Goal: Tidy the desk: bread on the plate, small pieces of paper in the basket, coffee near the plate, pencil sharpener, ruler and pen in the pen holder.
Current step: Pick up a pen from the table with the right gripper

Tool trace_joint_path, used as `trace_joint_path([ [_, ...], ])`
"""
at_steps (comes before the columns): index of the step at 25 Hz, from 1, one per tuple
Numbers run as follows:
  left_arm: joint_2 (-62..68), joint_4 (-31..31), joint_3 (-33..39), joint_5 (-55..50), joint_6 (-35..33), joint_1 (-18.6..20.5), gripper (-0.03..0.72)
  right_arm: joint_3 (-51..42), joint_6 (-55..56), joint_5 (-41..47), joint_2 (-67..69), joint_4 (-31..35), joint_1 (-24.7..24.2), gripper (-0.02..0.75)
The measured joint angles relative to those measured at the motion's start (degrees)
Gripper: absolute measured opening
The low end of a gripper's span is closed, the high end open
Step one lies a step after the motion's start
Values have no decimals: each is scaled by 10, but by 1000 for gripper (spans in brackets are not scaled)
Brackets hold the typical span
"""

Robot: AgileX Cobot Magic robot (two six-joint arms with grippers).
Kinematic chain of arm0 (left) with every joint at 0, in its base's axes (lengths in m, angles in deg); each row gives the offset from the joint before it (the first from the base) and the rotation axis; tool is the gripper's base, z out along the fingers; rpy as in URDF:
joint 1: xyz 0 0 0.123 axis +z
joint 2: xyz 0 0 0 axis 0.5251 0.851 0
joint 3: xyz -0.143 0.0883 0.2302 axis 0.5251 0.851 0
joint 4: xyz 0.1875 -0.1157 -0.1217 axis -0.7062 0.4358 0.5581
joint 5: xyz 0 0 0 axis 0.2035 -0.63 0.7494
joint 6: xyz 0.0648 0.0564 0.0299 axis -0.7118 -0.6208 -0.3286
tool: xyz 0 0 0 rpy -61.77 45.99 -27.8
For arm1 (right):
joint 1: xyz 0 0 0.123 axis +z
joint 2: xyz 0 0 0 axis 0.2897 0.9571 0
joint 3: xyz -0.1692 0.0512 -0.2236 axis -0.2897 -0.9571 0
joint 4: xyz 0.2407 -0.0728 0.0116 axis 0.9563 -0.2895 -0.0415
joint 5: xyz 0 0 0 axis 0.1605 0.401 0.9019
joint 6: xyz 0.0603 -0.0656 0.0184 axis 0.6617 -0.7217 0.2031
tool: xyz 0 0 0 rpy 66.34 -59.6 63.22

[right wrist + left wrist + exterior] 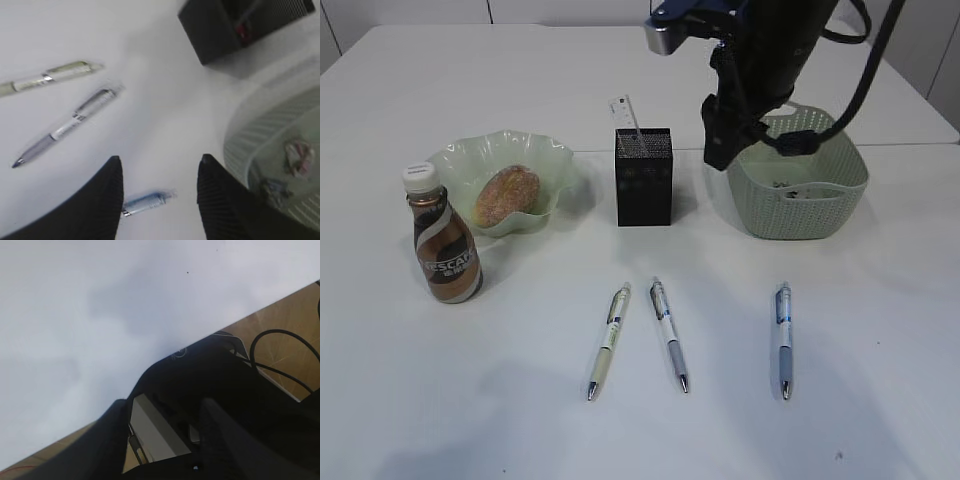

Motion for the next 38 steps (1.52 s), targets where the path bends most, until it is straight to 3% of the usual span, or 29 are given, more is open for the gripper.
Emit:
trace_joint_path([
  [5, 0, 0, 0, -3, 0, 0, 328, 0, 136, 2, 0, -23, 0, 388],
  [6, 0, 0, 0, -3, 0, 0, 328, 0, 230, 2, 0, -24, 0, 388],
  [9, 0, 0, 0, -3, 0, 0, 328, 0, 376, 2, 0, -34, 0, 388],
  [12, 0, 0, 0, -3, 0, 0, 328, 0, 441, 2, 0, -38, 0, 388],
  [22, 0, 0, 0, -3, 0, 0, 328, -39, 477, 4, -46, -39, 0, 387],
  [38, 0, 0, 0, -3, 0, 0, 328, -275, 498, 4, -173, -51, 0, 387],
])
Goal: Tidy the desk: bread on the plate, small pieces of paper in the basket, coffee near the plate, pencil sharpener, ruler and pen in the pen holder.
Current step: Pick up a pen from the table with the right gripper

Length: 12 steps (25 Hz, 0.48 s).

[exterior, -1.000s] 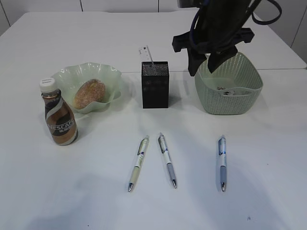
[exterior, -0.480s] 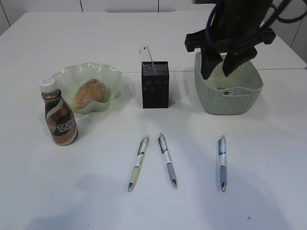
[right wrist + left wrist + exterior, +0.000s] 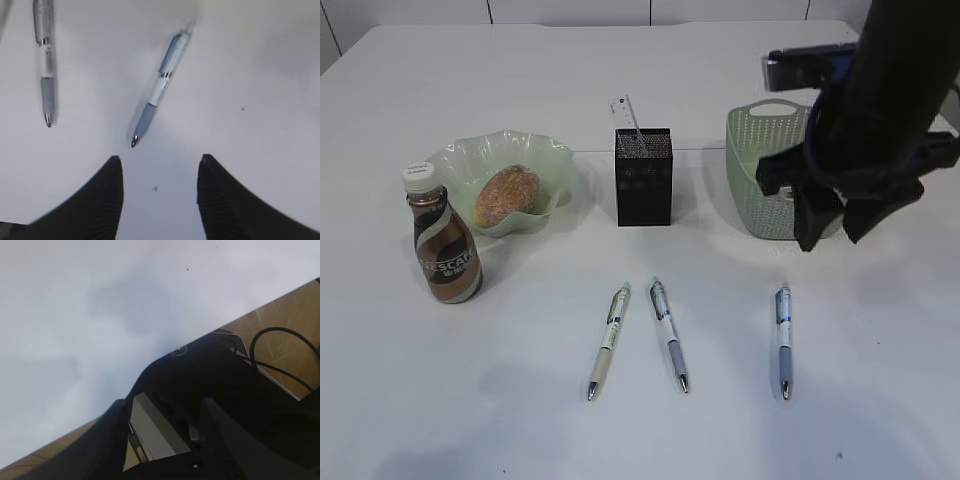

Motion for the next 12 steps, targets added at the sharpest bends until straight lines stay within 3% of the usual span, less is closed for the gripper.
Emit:
trace_joint_path([
  [5, 0, 0, 0, 0, 0, 0, 328, -59, 47, -14, 0, -6, 0, 387],
  [12, 0, 0, 0, 0, 0, 0, 328, -103, 141, -134, 0, -15, 0, 387],
])
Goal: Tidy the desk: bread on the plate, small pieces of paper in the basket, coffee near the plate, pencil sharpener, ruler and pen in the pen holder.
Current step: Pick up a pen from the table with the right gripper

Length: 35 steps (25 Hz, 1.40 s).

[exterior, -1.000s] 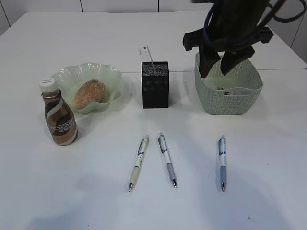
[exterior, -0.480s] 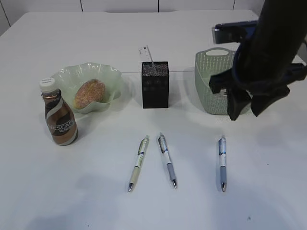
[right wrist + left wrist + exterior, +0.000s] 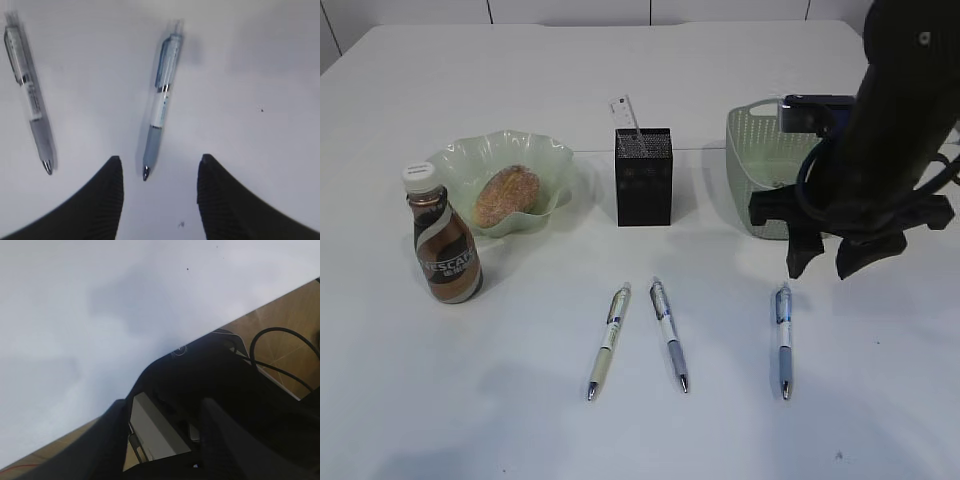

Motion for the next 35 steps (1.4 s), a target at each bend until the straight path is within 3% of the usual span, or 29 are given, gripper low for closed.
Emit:
trace_joint_path([
  [18, 0, 4, 0, -5, 0, 0, 328, -2, 62, -66, 117, -20, -5, 387],
  [26, 0, 5, 0, -10, 0, 0, 328, -2, 69, -92, 120, 16, -68, 387],
  [35, 0, 7, 0, -10, 0, 0, 328, -2, 69, -112, 120, 24, -68, 387],
])
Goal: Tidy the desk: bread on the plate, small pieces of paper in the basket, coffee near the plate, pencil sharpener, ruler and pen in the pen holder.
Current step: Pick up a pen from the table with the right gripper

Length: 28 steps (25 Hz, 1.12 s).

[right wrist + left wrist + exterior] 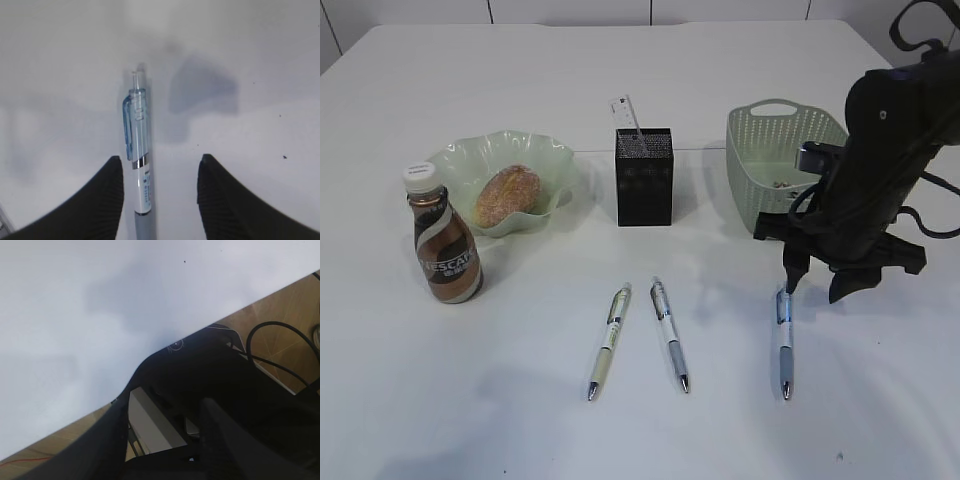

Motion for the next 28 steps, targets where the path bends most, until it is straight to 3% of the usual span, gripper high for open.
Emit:
trace_joint_path([
  [13, 0, 1, 0, 0, 0, 0, 328, 0, -7, 0, 13, -2, 33, 387],
  [28, 0, 1, 0, -1, 0, 0, 328, 17, 0, -7, 44, -6, 35, 386],
])
